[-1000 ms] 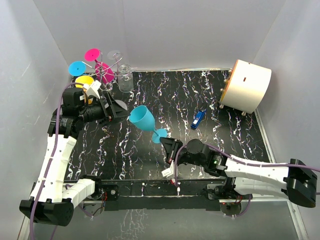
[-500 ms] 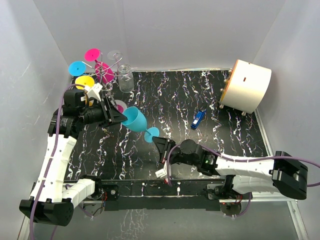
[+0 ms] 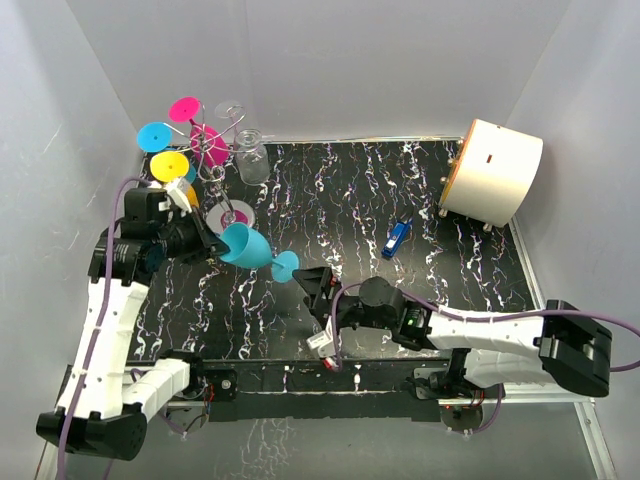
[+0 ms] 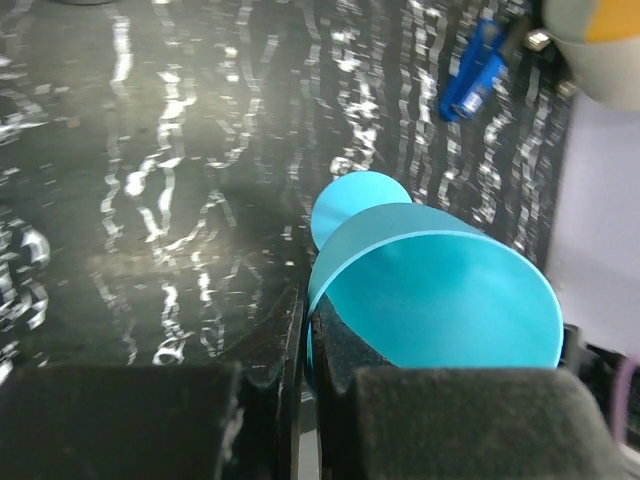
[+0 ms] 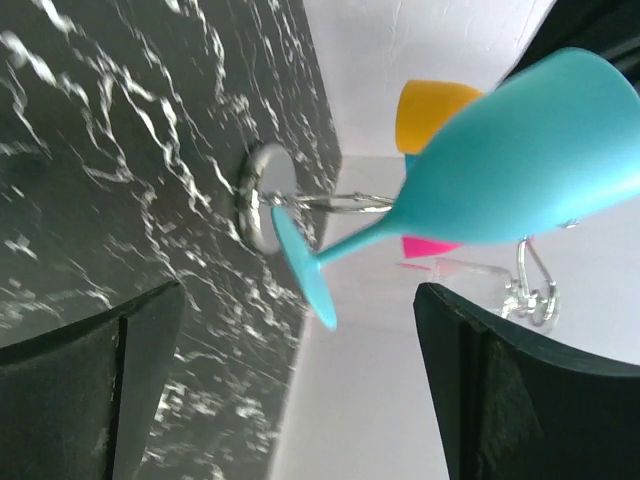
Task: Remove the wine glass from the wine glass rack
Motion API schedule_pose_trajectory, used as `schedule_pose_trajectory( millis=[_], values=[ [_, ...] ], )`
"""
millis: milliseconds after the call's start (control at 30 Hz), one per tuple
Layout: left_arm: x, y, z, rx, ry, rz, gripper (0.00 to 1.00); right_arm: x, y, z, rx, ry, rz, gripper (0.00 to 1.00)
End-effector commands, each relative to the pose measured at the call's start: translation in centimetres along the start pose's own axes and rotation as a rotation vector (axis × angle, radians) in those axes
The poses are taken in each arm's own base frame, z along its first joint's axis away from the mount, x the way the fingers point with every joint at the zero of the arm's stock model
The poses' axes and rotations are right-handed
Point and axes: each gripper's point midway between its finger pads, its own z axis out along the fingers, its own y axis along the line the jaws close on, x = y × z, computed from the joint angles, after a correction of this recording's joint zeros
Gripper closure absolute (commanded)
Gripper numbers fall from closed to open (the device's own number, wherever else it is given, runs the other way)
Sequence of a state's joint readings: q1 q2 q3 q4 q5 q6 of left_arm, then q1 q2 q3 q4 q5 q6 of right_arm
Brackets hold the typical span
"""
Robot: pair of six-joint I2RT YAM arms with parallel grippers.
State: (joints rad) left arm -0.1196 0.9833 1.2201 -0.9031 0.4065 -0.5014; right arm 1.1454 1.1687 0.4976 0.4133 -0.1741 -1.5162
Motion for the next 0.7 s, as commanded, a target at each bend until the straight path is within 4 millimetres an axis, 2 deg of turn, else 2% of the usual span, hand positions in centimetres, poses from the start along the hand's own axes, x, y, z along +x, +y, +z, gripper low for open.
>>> schedule_pose_trajectory(
  millis=[0,100,167,233,300,367,433,533,667],
  values=[
    [-0.5,4.8,-3.4,-0.297,-0.154,-0.046,1.00,-3.4,-2.8,-1.5,0.132,-0.175,0.322,0.02],
    [0.5,8.1,-4.7,-0.465,-0.224,-0.148,1.00,-3.8,-3.2,-2.3,0.180,-0.199,0.560,0.02],
    [1.4,11.0,-5.9,-0.620,-0.281,-0.251,1.00,-2.8,-4.3,-2.5,0.260,-0.161,0.790,0.02],
    [2.2,13.1,-6.6,-0.738,-0.305,-0.307,1.00,-0.7,-5.7,-2.8,0.385,-0.078,1.042,0.02],
    [2.4,14.7,-6.6,-0.823,-0.324,-0.331,1.00,2.6,-6.5,-3.3,0.568,0.066,1.308,0.02],
    [2.0,15.9,-6.1,-0.885,-0.321,-0.308,1.00,6.1,-6.1,-4.3,0.758,0.262,1.519,0.02],
    [1.4,16.7,-6.1,-0.950,-0.335,-0.305,1.00,7.5,-5.4,-4.1,0.777,0.388,1.572,0.02],
    [-0.2,17.2,-6.3,-0.988,-0.399,-0.301,1.00,7.8,-5.0,-3.2,0.714,0.460,1.552,0.02],
    [-1.8,18.3,-6.8,-1.023,-0.453,-0.331,1.00,8.0,-4.8,-3.1,0.689,0.499,1.549,0.02]
  ],
)
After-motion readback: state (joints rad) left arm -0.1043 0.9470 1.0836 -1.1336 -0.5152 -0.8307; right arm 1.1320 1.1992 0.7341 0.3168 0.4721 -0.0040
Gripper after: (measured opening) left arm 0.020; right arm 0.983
